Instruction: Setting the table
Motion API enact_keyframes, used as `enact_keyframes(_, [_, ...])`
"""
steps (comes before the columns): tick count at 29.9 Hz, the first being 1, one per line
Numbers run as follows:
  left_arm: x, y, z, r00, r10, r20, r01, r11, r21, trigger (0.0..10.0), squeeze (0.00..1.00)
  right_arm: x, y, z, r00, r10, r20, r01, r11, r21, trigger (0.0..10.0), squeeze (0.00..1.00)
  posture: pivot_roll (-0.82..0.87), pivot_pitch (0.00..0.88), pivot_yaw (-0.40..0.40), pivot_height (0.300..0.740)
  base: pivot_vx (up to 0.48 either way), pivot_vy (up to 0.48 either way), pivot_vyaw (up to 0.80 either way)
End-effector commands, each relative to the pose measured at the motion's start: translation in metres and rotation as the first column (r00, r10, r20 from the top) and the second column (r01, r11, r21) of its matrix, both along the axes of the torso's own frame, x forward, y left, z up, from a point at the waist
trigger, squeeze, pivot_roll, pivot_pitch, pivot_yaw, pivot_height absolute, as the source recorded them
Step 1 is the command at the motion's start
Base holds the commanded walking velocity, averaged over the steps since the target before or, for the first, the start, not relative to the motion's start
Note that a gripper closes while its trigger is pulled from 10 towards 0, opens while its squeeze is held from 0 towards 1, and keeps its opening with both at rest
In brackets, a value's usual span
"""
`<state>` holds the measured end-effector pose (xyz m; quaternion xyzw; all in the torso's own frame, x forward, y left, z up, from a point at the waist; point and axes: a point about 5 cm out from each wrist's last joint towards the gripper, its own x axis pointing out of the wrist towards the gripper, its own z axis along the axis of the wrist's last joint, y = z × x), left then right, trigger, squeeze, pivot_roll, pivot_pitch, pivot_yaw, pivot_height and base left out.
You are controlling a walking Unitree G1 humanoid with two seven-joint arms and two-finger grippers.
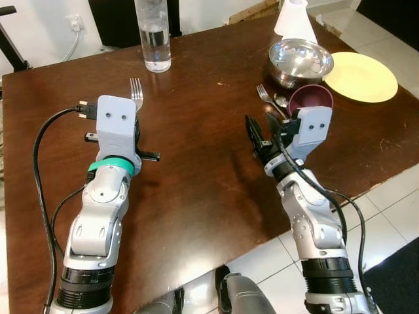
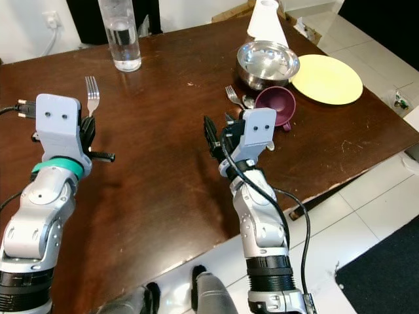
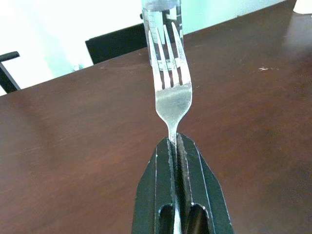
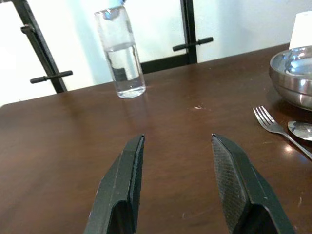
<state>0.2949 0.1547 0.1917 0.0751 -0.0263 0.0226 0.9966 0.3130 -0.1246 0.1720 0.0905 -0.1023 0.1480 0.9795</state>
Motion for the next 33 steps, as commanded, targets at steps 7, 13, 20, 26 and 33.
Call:
enact_keyframes(7, [-0.0001, 0.0024, -0.0060, 1.000, 0.008, -0.019, -0.008, 1.000, 0.007, 10.0, 0.00, -0.0011, 0.0007, -0.0028, 1.000, 0.008, -0.014, -0.008, 1.000, 0.009, 10.0, 0.00, -0.09, 0.057, 0.022, 0.740, -0.442, 0.000, 0.00])
enact_keyframes(13, [0.0005, 0.0023, -0.0054, 1.000, 0.006, -0.016, -0.006, 1.000, 0.004, 10.0, 0.00, -0.0016, 0.0004, -0.0028, 1.000, 0.008, -0.015, -0.008, 1.000, 0.011, 10.0, 0.00, -0.09, 0.059, 0.024, 0.740, -0.382, 0.000, 0.00])
enact_keyframes(20, [0.0009, 0.0023, -0.0051, 1.000, 0.006, -0.015, -0.006, 1.000, 0.004, 10.0, 0.00, -0.0016, 0.0001, -0.0032, 1.000, 0.007, -0.016, -0.007, 1.000, 0.012, 10.0, 0.00, -0.09, 0.060, 0.025, 0.740, -0.371, 0.000, 0.00])
enact_keyframes(26, [0.0014, 0.0022, -0.0051, 1.000, 0.005, -0.015, -0.005, 1.000, 0.002, 10.0, 0.00, -0.0014, 0.0002, -0.0032, 1.000, 0.008, -0.017, -0.007, 1.000, 0.012, 10.0, 0.00, -0.09, 0.061, 0.025, 0.740, -0.359, 0.000, 0.00])
enact_keyframes(33, [0.0017, 0.0021, -0.0054, 1.000, 0.004, -0.016, -0.004, 1.000, 0.002, 10.0, 0.00, -0.0016, 0.0005, -0.0033, 1.000, 0.008, -0.018, -0.008, 1.000, 0.015, 10.0, 0.00, -0.09, 0.062, 0.028, 0.740, -0.353, 0.000, 0.00])
